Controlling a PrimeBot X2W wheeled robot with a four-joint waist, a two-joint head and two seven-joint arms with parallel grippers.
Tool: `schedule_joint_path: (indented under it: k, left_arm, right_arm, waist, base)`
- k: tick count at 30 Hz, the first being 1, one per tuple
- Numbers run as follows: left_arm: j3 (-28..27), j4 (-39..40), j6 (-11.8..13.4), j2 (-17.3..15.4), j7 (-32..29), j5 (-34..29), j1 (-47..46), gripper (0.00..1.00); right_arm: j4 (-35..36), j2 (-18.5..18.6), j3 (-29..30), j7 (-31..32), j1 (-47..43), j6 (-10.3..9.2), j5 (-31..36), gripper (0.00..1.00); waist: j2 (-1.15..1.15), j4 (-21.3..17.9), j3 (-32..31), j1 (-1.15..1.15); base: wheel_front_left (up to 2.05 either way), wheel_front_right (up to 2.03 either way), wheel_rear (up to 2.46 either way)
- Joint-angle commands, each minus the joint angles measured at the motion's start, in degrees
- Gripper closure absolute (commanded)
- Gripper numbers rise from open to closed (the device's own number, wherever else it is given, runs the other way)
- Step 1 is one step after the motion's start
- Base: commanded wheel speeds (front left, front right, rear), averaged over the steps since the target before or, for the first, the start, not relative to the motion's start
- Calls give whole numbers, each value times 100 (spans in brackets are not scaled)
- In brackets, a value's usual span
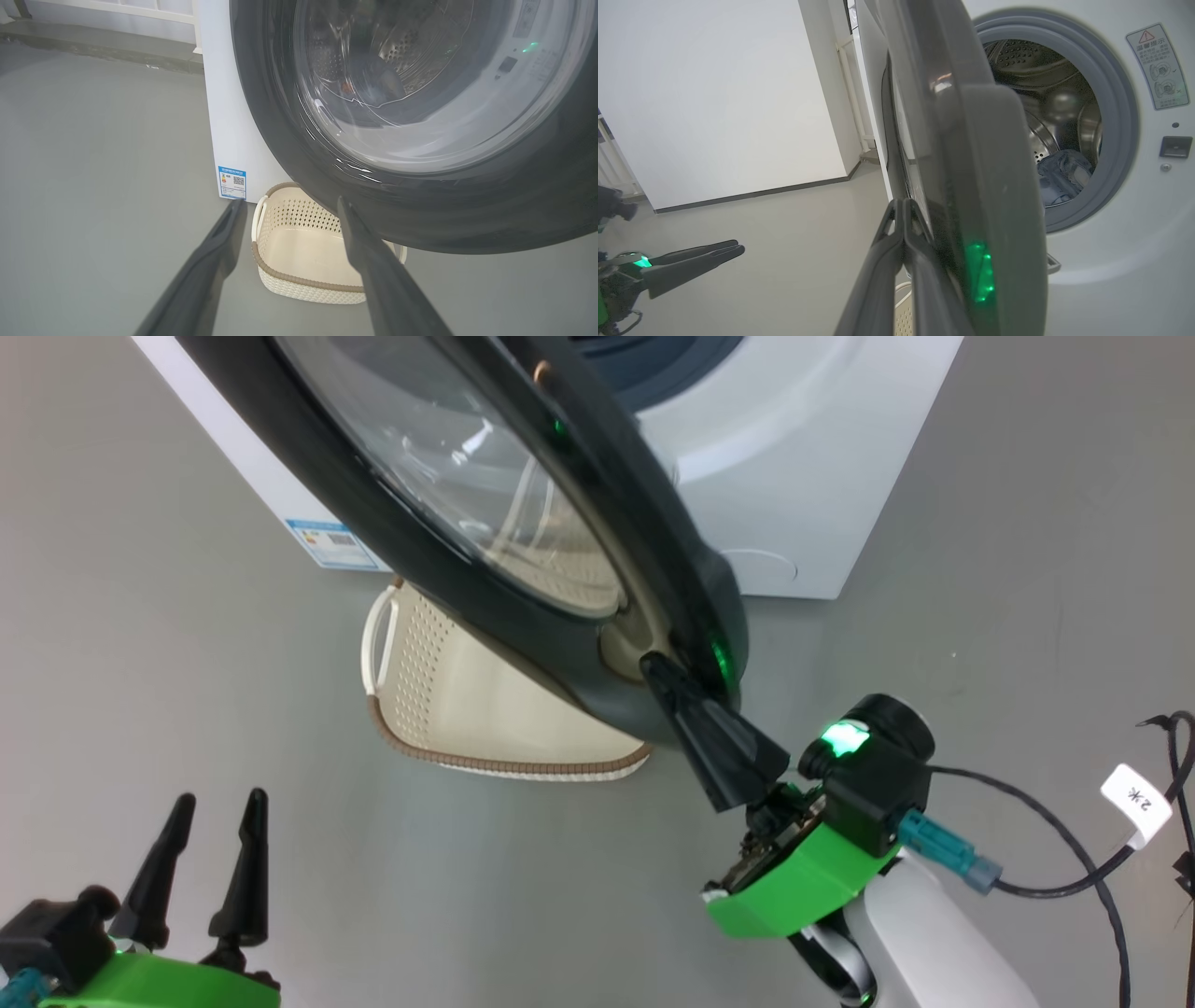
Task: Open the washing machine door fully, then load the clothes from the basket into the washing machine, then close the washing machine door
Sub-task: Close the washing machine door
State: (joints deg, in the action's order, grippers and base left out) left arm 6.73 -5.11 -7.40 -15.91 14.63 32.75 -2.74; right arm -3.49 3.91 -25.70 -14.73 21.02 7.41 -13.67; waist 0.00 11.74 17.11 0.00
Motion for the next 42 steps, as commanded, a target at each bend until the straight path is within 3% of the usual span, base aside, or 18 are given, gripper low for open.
schedule_joint_path:
  k: [1, 18, 42]
  left_arm:
    - [-188, 137, -9, -228, 37, 43, -222, 0]
    - [196, 243, -9, -454, 37, 353, -807, 0]
    - [729, 401, -9, -485, 37, 642, -1720, 0]
  right_arm:
    - [107, -103, -25, -27, 93, 8, 48, 100]
    - [-483, -103, 871, -27, 1531, 8, 395, 100]
    - [-1265, -103, 2003, -27, 3518, 8, 1021, 100]
  waist:
    - [0, 7, 95, 0]
    - [0, 273, 946, 0]
    - [0, 537, 1950, 0]
  base:
    - [0, 0, 0]
    - [0, 0, 0]
    - [0, 0, 0]
